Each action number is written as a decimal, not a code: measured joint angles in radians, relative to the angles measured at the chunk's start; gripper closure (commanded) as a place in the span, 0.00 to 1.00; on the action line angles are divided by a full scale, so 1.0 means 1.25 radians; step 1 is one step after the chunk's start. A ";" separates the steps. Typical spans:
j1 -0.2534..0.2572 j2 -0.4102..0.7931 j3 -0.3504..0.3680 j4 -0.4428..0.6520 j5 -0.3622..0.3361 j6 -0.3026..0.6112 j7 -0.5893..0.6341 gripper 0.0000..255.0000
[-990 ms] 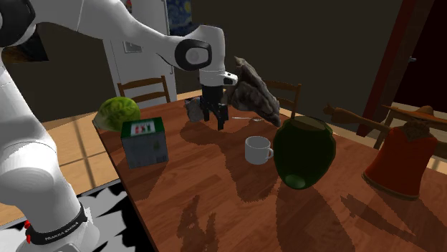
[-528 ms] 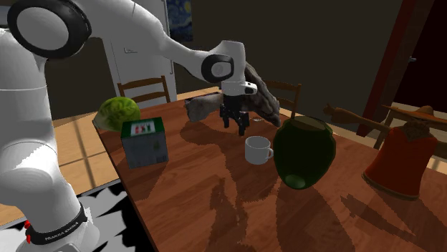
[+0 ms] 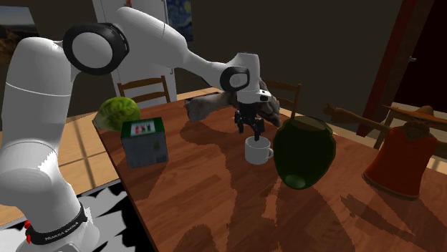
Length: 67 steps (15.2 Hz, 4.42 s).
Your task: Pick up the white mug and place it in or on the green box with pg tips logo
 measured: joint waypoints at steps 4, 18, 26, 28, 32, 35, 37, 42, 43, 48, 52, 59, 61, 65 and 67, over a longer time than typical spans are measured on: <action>-0.002 0.022 0.001 -0.007 0.002 0.029 -0.002 0.00; -0.004 0.038 0.002 -0.014 0.004 0.052 -0.004 1.00; -0.005 0.028 0.001 -0.007 0.004 0.036 -0.005 1.00; -0.004 0.021 0.000 0.002 0.003 0.021 -0.005 1.00; -0.002 0.001 -0.001 0.020 0.000 -0.018 -0.002 1.00; -0.002 -0.007 -0.001 0.039 -0.001 -0.045 -0.003 1.00; -0.001 -0.015 -0.002 0.049 -0.002 -0.063 -0.003 1.00; -0.002 -0.022 -0.003 0.089 -0.003 -0.110 -0.004 1.00; -0.002 -0.026 -0.003 0.097 -0.003 -0.121 -0.004 1.00; -0.003 -0.036 -0.004 0.137 -0.004 -0.171 -0.006 1.00; -0.003 -0.041 -0.004 0.173 -0.005 -0.212 -0.006 1.00; -0.006 -0.033 -0.005 0.260 -0.003 -0.291 -0.008 1.00; -0.006 -0.032 -0.005 0.282 -0.003 -0.313 -0.008 1.00; -0.010 -0.020 -0.005 0.344 -0.001 -0.362 -0.011 1.00; 0.003 -0.064 -0.003 0.288 -0.008 -0.352 0.001 1.00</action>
